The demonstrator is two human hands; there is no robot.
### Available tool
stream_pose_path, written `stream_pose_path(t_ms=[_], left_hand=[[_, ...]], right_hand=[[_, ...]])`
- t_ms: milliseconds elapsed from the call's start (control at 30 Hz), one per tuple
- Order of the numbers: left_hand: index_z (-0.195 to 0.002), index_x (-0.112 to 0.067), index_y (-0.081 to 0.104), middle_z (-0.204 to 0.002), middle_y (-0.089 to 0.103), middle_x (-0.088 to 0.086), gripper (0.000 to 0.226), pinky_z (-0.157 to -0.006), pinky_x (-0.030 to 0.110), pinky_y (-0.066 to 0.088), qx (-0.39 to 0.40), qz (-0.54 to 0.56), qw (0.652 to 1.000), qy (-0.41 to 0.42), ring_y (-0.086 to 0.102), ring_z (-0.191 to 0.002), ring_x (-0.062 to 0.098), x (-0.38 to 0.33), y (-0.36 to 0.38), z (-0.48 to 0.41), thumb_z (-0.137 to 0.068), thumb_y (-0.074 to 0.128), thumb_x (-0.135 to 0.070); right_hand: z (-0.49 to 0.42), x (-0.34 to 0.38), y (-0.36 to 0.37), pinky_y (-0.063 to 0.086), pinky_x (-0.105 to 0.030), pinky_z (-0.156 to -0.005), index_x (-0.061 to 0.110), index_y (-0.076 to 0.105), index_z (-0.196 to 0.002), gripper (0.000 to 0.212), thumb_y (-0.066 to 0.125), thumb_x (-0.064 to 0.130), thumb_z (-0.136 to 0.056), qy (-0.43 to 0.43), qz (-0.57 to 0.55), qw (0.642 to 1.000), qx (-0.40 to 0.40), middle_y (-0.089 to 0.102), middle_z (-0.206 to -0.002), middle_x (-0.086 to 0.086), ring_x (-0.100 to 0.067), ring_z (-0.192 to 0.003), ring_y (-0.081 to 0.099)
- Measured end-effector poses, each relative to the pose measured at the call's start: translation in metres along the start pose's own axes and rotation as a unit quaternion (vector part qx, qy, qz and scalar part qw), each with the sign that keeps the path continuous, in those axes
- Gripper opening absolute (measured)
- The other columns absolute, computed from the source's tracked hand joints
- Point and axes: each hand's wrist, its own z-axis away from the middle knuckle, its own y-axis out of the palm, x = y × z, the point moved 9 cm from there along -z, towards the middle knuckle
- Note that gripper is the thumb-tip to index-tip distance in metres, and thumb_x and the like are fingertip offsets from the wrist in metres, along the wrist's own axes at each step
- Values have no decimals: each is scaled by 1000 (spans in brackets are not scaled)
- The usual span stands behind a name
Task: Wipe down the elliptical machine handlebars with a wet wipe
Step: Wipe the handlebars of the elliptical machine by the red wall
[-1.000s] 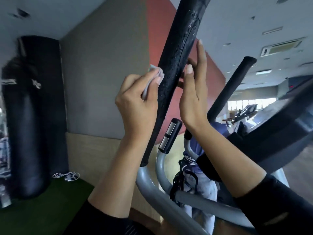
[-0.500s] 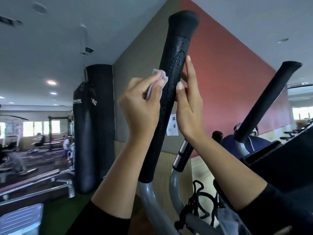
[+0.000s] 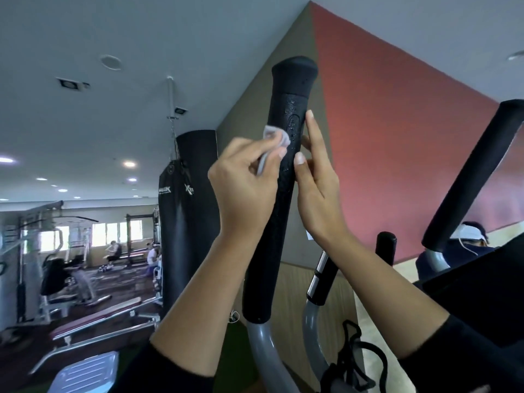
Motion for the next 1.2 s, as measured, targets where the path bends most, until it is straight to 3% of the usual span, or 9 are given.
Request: stream_pose_path(t_ms=[100, 233, 367, 467, 667, 767, 900, 1033, 1200], left_hand=[[-100, -14, 75, -85, 68, -3, 18, -66, 8, 45, -3, 2, 1000, -6, 63, -71, -2, -2, -6, -1, -82, 73, -10], [-102, -19, 75, -81, 66, -6, 19, -69, 11, 45, -39, -16, 999, 19, 61, -69, 0, -17, 4, -34, -83, 73, -21], [-103, -13, 74, -81, 63, -4, 20, -68, 7, 41, -8, -54, 998, 41, 57, -68, -5, -16, 9, -24, -83, 72, -13], [-102, -13, 75, -84, 66, -1, 20, -66, 4, 42, 24, -69, 996, 49, 61, -72, 2, -15, 3, -10, -82, 72, -9], [-100, -17, 75, -85, 66, -3, 20, -72, 10, 46, -11, -59, 996, 70, 63, -76, 4, -35, 12, -42, -81, 74, -14], [-98, -12, 76, -84, 67, 4, 18, -70, 6, 44, 5, -85, 993, 80, 63, -76, 7, -33, 16, -33, -80, 73, -9], [-99, -16, 76, -82, 66, -4, 19, -70, 9, 43, 35, -116, 991, 66, 58, -70, -3, -24, 9, -19, -81, 74, -12], [-104, -25, 71, -80, 64, -6, 20, -72, 15, 47, 2, -73, 996, 55, 61, -72, 4, -33, 9, -35, -84, 72, -22], [-104, -15, 73, -78, 61, -1, 20, -68, 12, 44, -9, -99, 993, 66, 58, -68, 4, -28, 15, -26, -85, 71, -14]], right_hand=[[0, 3, -2, 36, -28, -109, 21, 23, -151, 51, 40, 16, -103, 1, 10, 1000, 9, 43, -148, 3, -4, -131, 44], [0, 4, -2, 36, -31, -109, 22, 23, -150, 51, 40, 16, -102, -11, 6, 1000, 7, 44, -147, 3, -4, -131, 43], [1, 0, -2, 32, -23, -106, 17, 24, -151, 52, 40, 13, -102, -18, -11, 1000, 6, 40, -148, 9, 3, -125, 43], [1, -1, -1, 30, -19, -105, 17, 25, -151, 52, 41, 13, -102, -23, -23, 999, 13, 39, -144, 21, 5, -123, 43], [1, -3, 0, 28, -17, -106, 14, 26, -150, 52, 41, 13, -101, -26, -48, 998, 0, 37, -138, 30, 8, -129, 37], [1, -6, 0, 28, -17, -109, 13, 26, -150, 51, 41, 12, -101, -22, -64, 998, -2, 37, -140, 25, 5, -134, 35], [1, -6, 0, 31, -19, -108, 13, 26, -150, 52, 42, 11, -100, -18, -72, 997, 2, 39, -138, 26, 2, -131, 38], [3, -8, 0, 37, -31, -108, 22, 26, -150, 53, 41, 15, -100, -3, -80, 997, 0, 48, -137, 6, -7, -122, 46], [2, -7, 0, 34, -29, -110, 22, 26, -149, 52, 41, 14, -100, -3, -84, 996, 6, 45, -142, 7, 0, -131, 39]])
